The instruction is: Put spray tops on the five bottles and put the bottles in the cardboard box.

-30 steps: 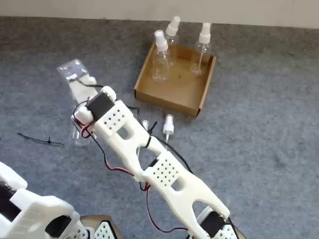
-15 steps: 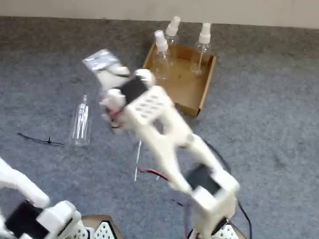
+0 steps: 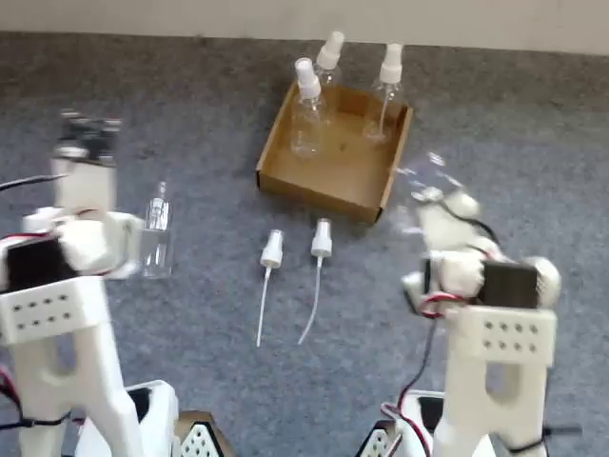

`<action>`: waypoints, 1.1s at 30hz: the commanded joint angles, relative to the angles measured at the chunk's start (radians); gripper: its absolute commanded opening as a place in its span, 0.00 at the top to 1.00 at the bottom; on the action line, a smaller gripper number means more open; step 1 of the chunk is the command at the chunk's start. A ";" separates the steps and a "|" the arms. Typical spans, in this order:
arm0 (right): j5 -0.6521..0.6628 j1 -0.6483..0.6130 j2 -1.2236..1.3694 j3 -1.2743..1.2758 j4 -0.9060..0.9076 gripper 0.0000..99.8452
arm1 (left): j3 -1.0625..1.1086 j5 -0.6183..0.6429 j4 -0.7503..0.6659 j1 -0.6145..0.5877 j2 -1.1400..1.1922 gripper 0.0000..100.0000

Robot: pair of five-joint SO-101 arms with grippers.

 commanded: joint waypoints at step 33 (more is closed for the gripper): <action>0.112 0.423 0.832 -0.031 -0.584 0.91 | -0.245 0.281 -0.226 0.567 0.825 0.75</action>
